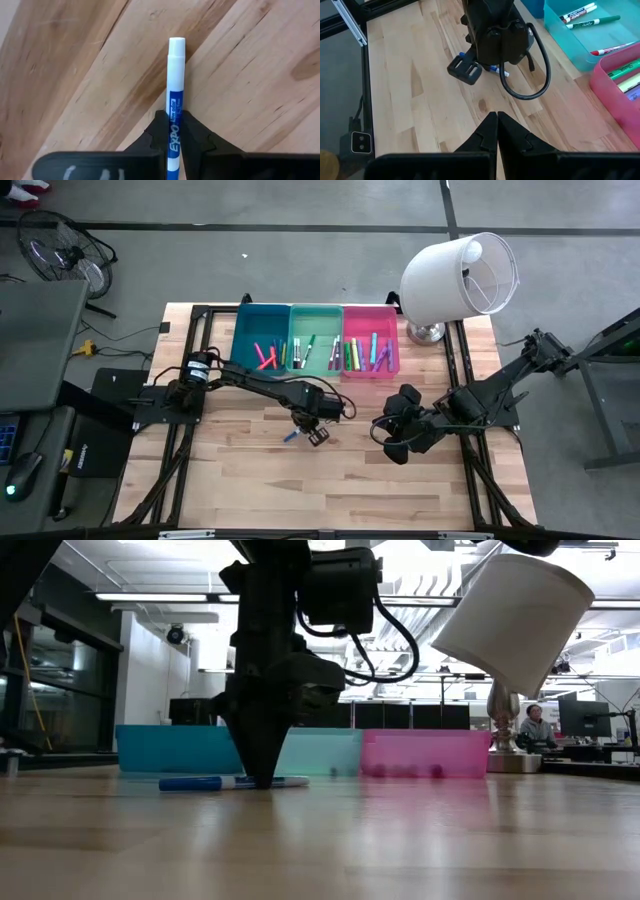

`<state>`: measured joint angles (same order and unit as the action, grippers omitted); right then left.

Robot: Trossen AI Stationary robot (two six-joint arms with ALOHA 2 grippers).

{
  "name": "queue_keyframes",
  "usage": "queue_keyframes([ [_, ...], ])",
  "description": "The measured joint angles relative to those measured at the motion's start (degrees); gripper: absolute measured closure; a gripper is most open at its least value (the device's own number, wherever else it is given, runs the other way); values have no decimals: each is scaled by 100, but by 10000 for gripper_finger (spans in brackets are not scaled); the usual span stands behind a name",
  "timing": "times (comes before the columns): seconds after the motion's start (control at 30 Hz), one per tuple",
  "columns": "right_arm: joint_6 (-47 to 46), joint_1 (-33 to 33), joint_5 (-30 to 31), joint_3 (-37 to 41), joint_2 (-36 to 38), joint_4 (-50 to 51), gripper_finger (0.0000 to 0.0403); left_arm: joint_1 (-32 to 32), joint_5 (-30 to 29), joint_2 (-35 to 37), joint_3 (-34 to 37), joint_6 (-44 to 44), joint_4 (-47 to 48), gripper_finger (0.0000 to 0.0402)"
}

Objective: Pick & Place Markers
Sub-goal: Put the blue marker pen into the green bin

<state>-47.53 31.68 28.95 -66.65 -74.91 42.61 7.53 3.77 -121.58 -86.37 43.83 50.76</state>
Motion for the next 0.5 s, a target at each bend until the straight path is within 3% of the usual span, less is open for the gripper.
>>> queue_keyframes([
  [0.5,4,0,143,0,0,280,403,-2,-100,175,2,-379,96,384],
])
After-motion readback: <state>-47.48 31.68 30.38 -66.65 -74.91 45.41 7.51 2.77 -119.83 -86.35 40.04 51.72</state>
